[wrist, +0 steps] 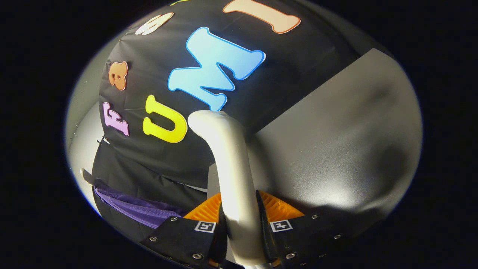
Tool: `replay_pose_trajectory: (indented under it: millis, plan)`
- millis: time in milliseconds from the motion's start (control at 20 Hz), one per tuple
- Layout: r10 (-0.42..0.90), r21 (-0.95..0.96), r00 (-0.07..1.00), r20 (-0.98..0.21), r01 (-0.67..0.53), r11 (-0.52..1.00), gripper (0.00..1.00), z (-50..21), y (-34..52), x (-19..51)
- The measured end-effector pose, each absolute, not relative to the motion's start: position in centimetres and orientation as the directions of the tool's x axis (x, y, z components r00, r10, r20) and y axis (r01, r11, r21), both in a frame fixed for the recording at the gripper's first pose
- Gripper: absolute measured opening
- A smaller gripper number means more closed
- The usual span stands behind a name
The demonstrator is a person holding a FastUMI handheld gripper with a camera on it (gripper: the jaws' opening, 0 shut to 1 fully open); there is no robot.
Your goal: Iron the clothes twice with a garment steamer, once on the left side and once on the right side.
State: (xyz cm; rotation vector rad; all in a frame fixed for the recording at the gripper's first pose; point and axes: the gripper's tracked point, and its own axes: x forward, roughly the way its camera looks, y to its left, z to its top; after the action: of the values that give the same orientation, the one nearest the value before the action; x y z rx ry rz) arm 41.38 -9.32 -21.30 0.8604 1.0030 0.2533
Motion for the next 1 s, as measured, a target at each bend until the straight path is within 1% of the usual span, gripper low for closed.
replay_pose_trajectory:
  millis: [200,400,700,1000]
  plan:
    - [0.543,0.716,0.53,-0.651,0.189,0.673,0.38,-20.8,-9.0,40.8]
    - [0.555,0.71,0.5,-0.665,0.194,0.677,0.38,-20.2,-8.2,38.6]
    - [0.519,0.714,0.566,-0.641,0.19,0.674,0.38,-16.0,-8.1,36.9]
    - [0.459,0.699,0.627,-0.63,0.199,0.687,0.38,-12.1,-6.2,33.6]
